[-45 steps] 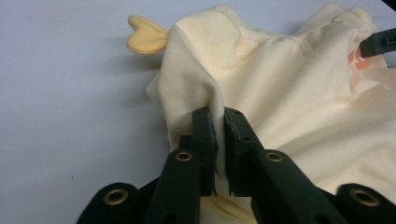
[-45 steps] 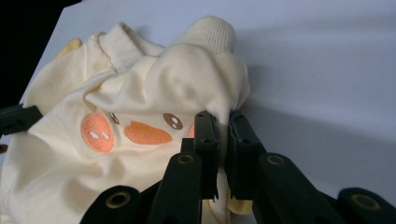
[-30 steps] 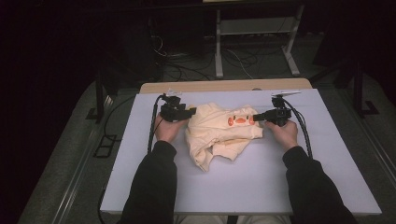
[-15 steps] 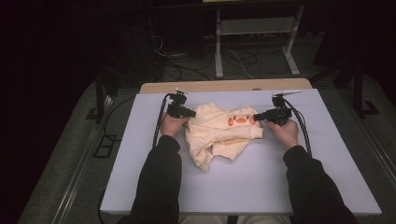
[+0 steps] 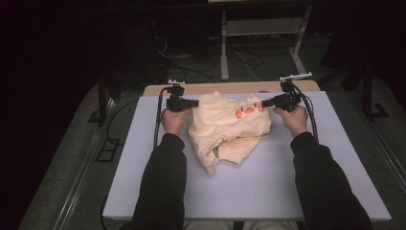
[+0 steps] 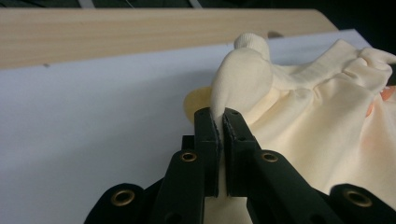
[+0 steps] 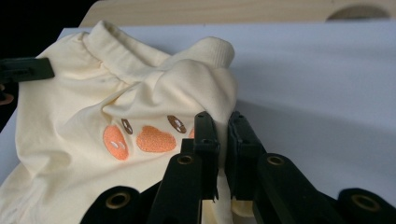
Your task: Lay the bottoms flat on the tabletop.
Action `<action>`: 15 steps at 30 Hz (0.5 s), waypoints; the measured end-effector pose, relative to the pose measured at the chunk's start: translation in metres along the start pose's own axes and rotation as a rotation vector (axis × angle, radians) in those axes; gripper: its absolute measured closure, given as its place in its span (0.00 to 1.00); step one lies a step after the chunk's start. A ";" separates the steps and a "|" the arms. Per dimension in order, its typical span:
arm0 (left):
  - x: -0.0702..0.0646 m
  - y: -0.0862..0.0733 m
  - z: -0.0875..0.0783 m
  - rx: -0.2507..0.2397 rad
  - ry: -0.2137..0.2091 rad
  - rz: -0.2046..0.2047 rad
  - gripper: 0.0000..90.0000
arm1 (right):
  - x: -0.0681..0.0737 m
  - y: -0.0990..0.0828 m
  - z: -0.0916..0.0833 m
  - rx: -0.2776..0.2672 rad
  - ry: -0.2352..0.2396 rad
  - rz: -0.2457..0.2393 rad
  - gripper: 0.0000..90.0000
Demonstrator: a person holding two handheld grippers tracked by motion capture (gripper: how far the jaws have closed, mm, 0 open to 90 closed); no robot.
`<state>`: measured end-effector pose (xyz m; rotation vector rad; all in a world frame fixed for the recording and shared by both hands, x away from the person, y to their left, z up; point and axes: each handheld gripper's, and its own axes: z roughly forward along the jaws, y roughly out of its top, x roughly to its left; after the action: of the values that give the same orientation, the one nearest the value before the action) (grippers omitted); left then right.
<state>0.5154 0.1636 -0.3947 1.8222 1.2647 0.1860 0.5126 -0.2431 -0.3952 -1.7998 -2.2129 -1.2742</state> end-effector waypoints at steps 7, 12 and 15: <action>0.004 0.008 -0.013 -0.092 -0.001 -0.059 0.94 | 0.012 0.029 -0.001 -0.007 -0.037 -0.025 0.91; 0.005 0.012 -0.014 -0.100 0.020 -0.052 0.94 | 0.022 0.041 0.001 -0.002 -0.064 -0.049 0.91; 0.004 0.014 -0.013 -0.108 0.042 -0.044 0.94 | 0.026 0.046 0.003 -0.007 -0.080 -0.059 0.91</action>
<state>0.5196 0.1733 -0.3784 1.7050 1.2973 0.2645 0.5435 -0.2202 -0.3585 -1.8329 -2.3231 -1.2428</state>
